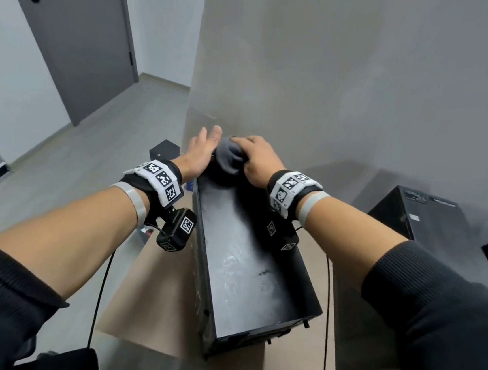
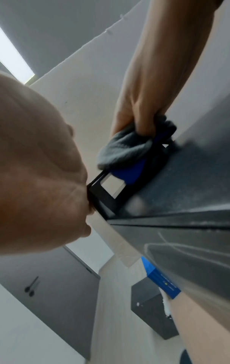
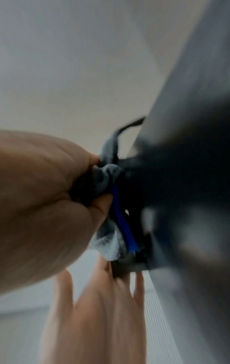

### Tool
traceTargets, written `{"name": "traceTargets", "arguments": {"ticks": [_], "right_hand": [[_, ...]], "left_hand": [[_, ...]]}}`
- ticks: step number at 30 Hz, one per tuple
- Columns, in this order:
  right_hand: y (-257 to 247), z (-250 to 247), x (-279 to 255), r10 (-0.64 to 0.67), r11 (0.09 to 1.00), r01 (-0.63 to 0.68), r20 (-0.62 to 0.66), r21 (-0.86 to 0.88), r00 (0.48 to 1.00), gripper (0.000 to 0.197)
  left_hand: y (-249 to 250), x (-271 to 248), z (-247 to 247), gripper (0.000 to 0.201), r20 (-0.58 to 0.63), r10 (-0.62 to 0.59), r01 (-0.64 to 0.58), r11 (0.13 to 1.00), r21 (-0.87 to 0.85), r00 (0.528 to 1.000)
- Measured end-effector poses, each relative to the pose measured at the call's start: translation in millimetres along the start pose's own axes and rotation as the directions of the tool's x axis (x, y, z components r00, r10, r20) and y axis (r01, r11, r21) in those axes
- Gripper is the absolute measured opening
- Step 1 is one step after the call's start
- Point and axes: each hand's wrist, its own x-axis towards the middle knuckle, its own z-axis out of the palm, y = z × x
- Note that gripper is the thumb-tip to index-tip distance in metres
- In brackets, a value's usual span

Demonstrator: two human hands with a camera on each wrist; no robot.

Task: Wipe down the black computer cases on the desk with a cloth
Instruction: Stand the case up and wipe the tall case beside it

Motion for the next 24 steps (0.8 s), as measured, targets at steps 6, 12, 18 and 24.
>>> {"name": "traceTargets", "arguments": {"ticks": [6, 12, 18, 24], "right_hand": [[40, -17, -57, 0.185, 0.982, -0.19, 0.187, 0.012, 0.965, 0.081], [41, -21, -125, 0.156, 0.988, -0.144, 0.43, -0.06, 0.889, 0.039], [38, -19, -143, 0.198, 0.979, -0.146, 0.47, -0.144, 0.86, 0.069], [18, -2, -124, 0.142, 0.965, -0.033, 0.412, -0.262, 0.9, 0.074]], "left_hand": [[10, -19, 8, 0.069, -0.049, 0.084, -0.036, 0.788, 0.615, 0.995], [17, 0, 12, 0.071, -0.026, 0.017, -0.001, 0.848, 0.53, 1.0], [31, 1, 34, 0.072, 0.02, 0.037, -0.041, 0.845, 0.533, 0.999], [31, -3, 38, 0.073, -0.002, 0.08, -0.059, 0.752, 0.657, 0.997]]}}
